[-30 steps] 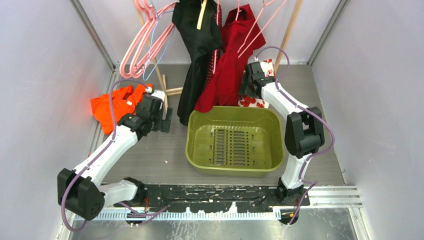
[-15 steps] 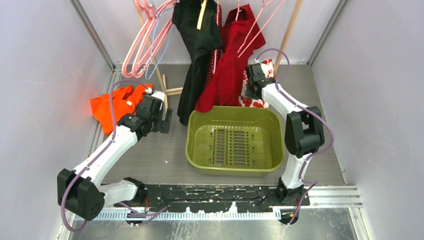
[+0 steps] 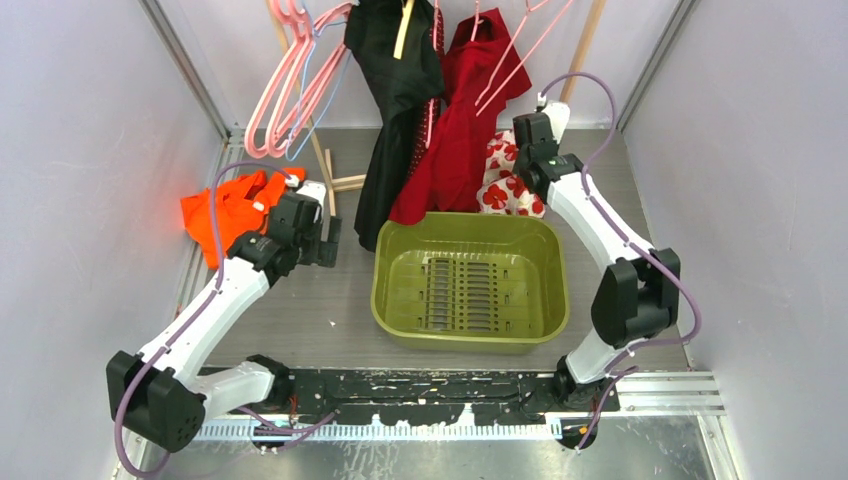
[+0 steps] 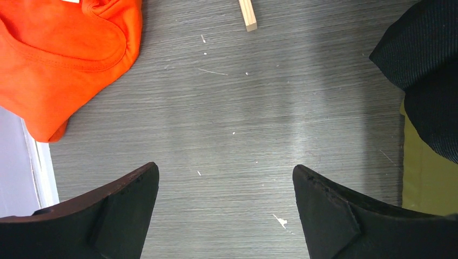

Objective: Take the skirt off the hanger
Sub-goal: Pick up the skirt from the center of the board.

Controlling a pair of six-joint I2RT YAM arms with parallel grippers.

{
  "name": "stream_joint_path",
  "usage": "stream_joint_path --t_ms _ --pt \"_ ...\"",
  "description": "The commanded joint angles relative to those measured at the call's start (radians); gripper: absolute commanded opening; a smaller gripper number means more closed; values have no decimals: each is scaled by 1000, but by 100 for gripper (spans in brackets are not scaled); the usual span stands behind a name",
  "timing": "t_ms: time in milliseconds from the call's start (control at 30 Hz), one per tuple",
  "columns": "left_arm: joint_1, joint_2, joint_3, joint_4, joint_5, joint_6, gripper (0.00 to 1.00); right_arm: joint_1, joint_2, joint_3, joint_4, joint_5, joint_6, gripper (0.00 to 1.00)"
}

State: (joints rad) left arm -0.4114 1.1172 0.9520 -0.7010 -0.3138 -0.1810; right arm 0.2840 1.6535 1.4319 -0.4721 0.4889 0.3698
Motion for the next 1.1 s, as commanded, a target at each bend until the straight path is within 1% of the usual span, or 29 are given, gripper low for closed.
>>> stream_joint_path --t_ms 0,133,267,433,600,733,867,1067 --pt "-3 -36 13 14 2 -9 93 -1 -85 31 68 46 -43 1" --pt "-3 -40 11 15 7 -20 93 -1 -95 41 37 32 -24 1" --pt "-4 -56 5 14 5 -27 93 0 -138 35 70 43 -40 1" --pt "-3 -66 -3 10 -4 -26 93 -2 -171 130 74 100 -134 1" --pt "-3 -74 -3 15 -2 -28 93 0 -204 279 86 101 -231 1" --pt "-3 -74 1 20 -1 -26 93 -1 -226 399 63 50 -274 1" --pt "-3 -76 2 20 5 -27 93 0 -267 474 21 -27 -274 1" --pt "-3 -81 6 15 9 -24 93 11 -397 465 -119 -235 -147 1"
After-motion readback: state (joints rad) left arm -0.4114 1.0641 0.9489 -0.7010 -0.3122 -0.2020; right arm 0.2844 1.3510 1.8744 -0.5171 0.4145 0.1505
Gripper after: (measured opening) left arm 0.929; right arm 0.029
